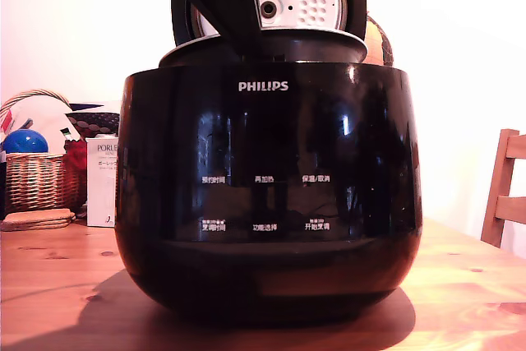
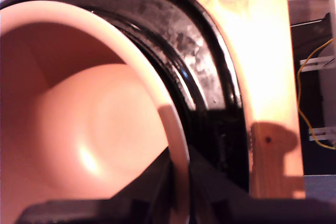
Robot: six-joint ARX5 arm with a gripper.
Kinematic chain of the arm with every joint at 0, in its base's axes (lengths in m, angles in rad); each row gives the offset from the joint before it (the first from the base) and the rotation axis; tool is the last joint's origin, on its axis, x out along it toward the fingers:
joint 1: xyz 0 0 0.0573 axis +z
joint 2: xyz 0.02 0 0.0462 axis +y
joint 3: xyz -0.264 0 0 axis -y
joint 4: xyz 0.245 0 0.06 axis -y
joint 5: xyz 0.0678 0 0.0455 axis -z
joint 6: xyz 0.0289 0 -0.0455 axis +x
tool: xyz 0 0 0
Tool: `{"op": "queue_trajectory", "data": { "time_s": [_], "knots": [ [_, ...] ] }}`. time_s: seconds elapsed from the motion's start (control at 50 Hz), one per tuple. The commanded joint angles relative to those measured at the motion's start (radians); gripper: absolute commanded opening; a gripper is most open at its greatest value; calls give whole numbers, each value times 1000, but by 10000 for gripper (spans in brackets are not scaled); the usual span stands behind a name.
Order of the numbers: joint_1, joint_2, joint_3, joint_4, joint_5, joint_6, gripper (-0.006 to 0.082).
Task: Place the pot you are holding inside the rice cooker
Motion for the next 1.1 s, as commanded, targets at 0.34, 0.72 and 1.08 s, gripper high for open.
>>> {"op": "queue_trajectory", "data": {
  "time_s": [0.34, 0.72, 1.08],
  "knots": [
    [-20, 0, -18, -37, 84, -14, 143],
    [4, 0, -18, -29, 87, -14, 241],
    [23, -48, 29, -29, 129, -39, 241]
  ]
}}
